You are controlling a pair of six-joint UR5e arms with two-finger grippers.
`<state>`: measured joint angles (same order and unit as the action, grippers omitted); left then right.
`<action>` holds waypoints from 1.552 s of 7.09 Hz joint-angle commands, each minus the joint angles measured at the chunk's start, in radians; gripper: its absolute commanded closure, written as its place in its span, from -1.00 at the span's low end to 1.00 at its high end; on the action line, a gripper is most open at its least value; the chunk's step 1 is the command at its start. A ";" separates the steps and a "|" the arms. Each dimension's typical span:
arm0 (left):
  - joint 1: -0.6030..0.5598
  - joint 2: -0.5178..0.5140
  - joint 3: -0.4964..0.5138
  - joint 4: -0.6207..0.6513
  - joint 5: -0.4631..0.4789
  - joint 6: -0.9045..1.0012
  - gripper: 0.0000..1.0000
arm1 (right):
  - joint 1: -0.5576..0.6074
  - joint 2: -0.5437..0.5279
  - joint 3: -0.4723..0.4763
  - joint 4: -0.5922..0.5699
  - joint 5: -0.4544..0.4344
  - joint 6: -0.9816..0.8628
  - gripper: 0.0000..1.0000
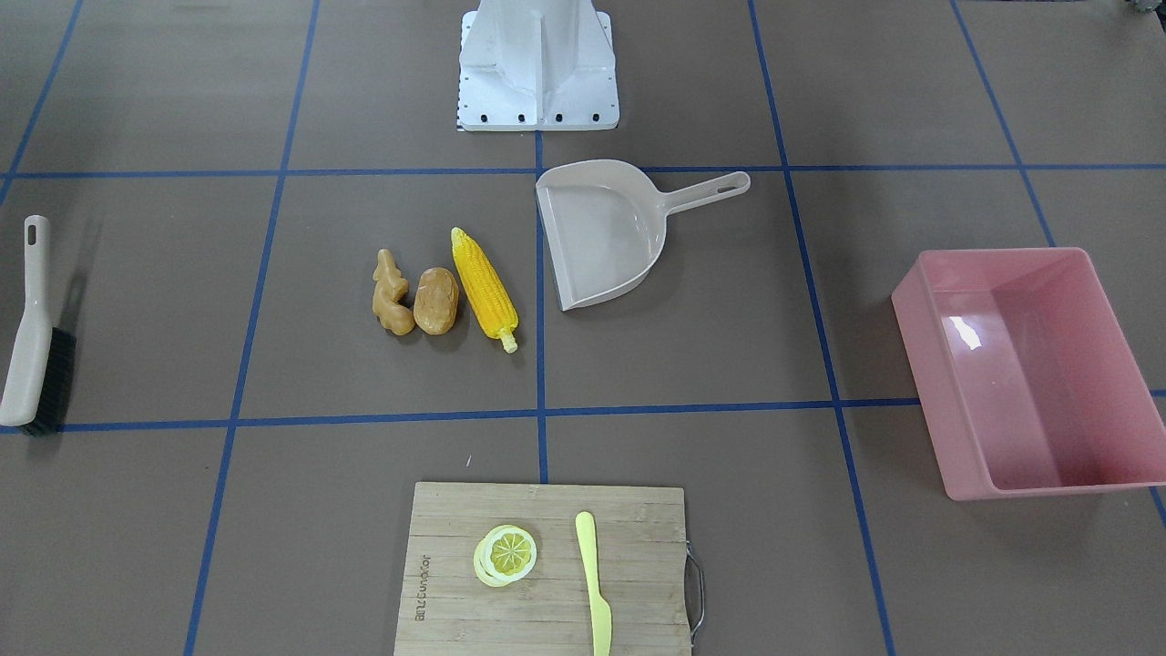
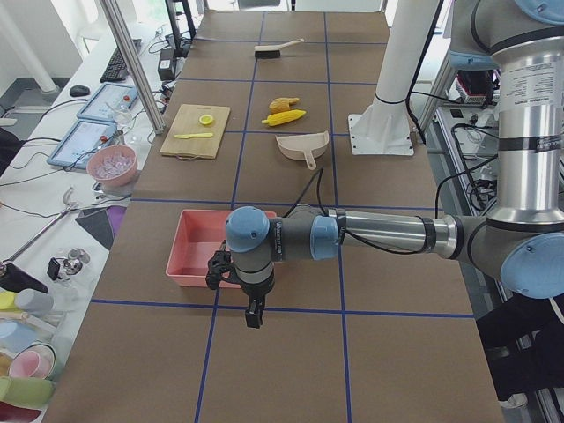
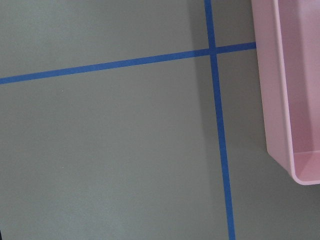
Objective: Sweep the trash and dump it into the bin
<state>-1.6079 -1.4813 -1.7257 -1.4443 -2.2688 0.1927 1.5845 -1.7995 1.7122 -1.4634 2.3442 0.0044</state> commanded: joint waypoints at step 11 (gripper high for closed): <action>0.000 -0.014 0.012 -0.022 0.002 0.010 -0.97 | -0.417 0.046 0.096 0.114 -0.037 0.437 -1.00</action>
<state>-1.6073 -1.4967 -1.7139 -1.4633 -2.2674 0.2002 1.2273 -1.7572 1.8111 -1.3572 2.3382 0.4212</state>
